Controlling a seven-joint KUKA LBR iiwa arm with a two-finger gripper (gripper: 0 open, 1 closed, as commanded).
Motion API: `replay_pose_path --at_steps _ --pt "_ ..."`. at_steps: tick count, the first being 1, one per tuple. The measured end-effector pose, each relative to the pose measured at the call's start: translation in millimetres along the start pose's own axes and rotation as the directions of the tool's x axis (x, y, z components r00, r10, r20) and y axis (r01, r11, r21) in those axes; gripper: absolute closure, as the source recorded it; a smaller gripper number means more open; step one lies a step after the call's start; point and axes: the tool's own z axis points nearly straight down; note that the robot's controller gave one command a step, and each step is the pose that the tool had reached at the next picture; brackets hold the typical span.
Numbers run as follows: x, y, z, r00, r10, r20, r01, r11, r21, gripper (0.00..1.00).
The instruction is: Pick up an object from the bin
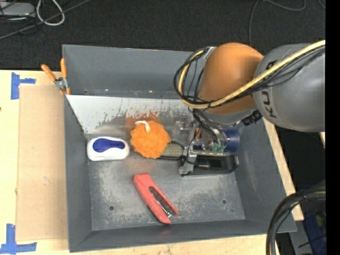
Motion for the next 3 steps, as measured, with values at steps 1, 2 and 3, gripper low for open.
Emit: replay_pose_path --at_steps 1,2,3 --pt "-1.7 0 -4 1.0 0.002 0.008 -0.002 1.0 0.0 0.0" --pt "-13.3 13 40 0.986 0.169 0.008 -0.169 0.986 -0.002 0.0" --pt "-33.1 56 57 0.987 0.158 0.012 -0.158 0.987 -0.001 0.0"
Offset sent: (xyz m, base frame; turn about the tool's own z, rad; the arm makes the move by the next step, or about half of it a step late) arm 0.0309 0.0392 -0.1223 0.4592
